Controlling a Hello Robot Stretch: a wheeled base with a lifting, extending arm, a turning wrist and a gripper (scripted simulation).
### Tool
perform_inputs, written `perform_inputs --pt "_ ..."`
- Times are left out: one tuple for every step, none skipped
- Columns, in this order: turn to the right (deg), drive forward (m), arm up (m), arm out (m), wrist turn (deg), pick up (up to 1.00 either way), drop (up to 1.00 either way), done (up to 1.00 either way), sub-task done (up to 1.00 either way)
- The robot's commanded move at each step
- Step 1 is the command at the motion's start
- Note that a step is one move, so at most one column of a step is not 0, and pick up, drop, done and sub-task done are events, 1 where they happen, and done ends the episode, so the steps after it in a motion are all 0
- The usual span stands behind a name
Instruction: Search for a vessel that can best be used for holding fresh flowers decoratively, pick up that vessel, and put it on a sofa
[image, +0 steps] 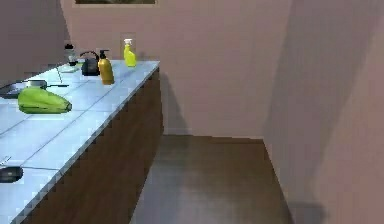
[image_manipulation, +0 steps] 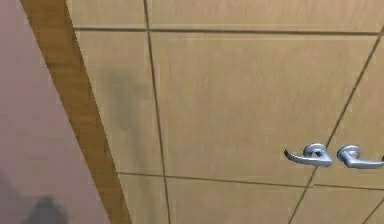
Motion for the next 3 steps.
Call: perform_inputs --pt "0.0 1.00 0.00 0.00 0.0 0.00 0.00 0.00 0.00" --pt "0.0 0.15 0.00 0.00 0.0 0.00 0.00 0.00 0.00" --pt "-45.0 0.00 0.00 0.00 0.0 0.00 0.00 0.00 0.00"
